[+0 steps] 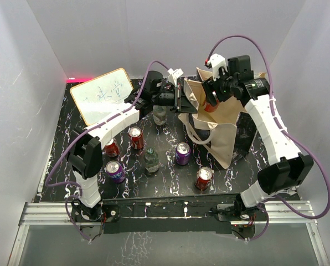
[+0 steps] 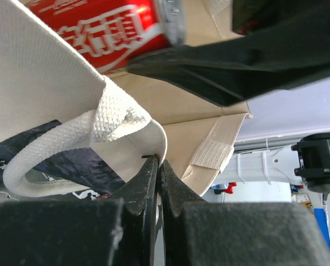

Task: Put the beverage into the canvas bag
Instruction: Place the drink in the canvas bag.

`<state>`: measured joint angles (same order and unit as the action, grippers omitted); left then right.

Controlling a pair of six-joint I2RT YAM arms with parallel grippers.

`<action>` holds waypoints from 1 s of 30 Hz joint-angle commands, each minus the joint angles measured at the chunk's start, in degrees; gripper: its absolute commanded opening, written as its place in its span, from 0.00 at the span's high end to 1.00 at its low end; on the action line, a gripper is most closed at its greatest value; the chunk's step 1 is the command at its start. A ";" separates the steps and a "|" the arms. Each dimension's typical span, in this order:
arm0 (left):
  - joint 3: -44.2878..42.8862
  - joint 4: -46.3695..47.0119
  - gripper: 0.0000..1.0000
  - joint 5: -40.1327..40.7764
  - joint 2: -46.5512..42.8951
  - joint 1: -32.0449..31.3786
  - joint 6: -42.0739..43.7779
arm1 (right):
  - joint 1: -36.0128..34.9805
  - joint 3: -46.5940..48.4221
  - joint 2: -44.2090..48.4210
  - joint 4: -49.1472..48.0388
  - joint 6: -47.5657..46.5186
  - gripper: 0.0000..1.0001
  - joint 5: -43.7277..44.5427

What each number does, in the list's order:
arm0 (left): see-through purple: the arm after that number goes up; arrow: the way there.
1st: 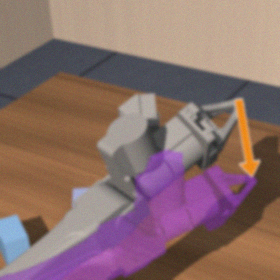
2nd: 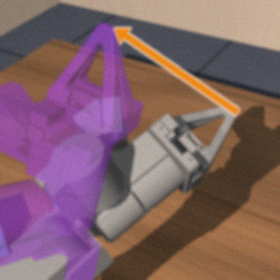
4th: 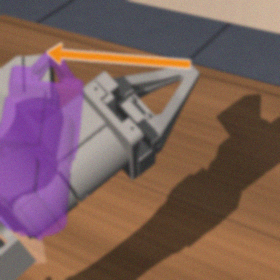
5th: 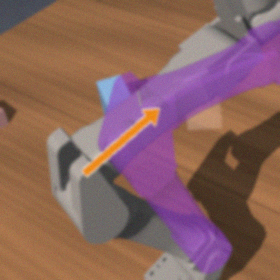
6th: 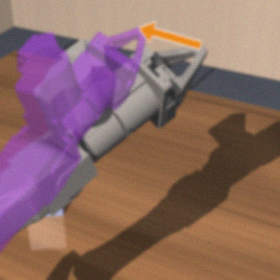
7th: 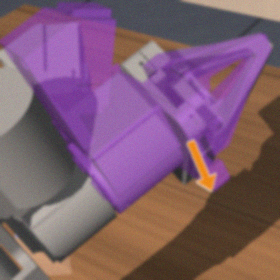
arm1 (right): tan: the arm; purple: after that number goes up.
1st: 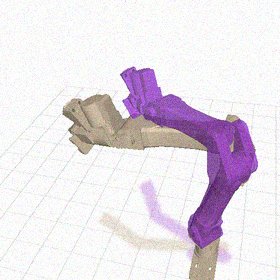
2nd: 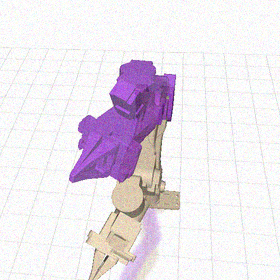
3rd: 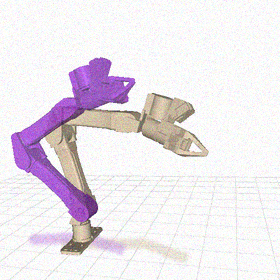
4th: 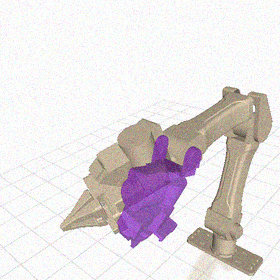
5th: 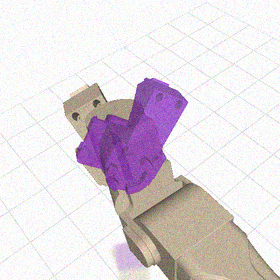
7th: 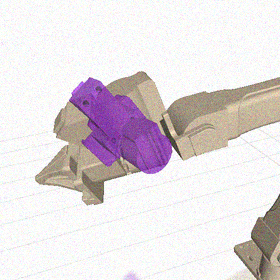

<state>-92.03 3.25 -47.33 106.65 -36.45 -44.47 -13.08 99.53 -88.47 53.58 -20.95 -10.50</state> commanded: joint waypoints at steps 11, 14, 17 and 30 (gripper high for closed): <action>6.60 -0.76 1.00 -0.47 -6.46 -0.29 8.15 | -0.53 -10.56 -0.99 -22.56 4.51 0.92 2.60; 6.81 -0.76 1.00 -0.40 -6.53 -0.30 8.59 | -0.48 -12.56 -1.09 -25.54 5.63 0.92 3.96; 7.03 -0.57 1.00 -0.48 -6.69 -0.29 8.74 | -0.45 -15.03 -1.48 -28.54 6.71 0.92 5.81; 7.68 -0.72 1.00 -0.48 -6.32 -0.34 9.50 | -0.41 -15.63 -7.39 -33.30 9.86 0.92 8.00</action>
<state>-85.97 4.05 -47.35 102.76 -36.49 -36.32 -13.50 81.08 -95.66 29.15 -12.95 -3.95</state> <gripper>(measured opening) 0.012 0.677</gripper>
